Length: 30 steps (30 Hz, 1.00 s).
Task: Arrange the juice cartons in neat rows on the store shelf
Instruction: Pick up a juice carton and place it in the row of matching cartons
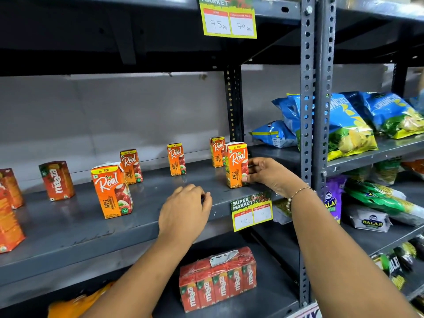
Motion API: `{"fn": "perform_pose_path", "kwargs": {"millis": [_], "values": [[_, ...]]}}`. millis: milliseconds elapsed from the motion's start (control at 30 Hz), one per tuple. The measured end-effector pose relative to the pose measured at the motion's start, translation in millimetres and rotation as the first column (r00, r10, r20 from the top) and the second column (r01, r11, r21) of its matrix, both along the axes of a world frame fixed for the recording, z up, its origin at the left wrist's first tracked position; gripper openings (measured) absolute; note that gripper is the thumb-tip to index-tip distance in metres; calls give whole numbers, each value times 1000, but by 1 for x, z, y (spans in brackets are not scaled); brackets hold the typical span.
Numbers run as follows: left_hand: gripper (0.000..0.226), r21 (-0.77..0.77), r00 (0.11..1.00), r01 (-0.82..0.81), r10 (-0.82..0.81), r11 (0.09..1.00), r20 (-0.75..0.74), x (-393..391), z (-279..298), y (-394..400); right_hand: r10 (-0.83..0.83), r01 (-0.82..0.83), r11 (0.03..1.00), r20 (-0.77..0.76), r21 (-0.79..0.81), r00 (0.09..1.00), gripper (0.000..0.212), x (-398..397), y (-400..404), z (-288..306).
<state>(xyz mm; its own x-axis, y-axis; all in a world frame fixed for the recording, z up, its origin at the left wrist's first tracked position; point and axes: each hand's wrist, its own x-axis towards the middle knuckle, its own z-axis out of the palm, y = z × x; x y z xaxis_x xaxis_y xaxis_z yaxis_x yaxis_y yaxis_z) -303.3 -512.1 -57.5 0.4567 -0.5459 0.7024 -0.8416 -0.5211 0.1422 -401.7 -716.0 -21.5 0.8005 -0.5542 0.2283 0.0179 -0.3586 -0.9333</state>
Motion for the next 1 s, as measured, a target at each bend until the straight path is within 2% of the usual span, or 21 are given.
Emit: {"fn": "perform_pose_path", "kwargs": {"millis": [233,533,733,867,1000], "values": [[34,9,1000,-5,5,1000,5,1,0,0,-21,21,998,-14,-51,1000,26,4,3,-1],[34,15,1000,4,-5,1000,11,1,-1,0,-45,43,998,-39,-51,998,35,2,-3,-1],[34,40,1000,-7,7,999,10,1,1,-2,-69,68,997,-39,-24,997,55,0,-4,-1],[33,84,998,49,-45,995,-42,3,6,1,-197,197,980,37,-15,980,73,0,-2,-6],[27,55,986,165,-164,985,-11,4,10,32,-372,378,926,156,-5,915,63,-6,13,-10]]}}
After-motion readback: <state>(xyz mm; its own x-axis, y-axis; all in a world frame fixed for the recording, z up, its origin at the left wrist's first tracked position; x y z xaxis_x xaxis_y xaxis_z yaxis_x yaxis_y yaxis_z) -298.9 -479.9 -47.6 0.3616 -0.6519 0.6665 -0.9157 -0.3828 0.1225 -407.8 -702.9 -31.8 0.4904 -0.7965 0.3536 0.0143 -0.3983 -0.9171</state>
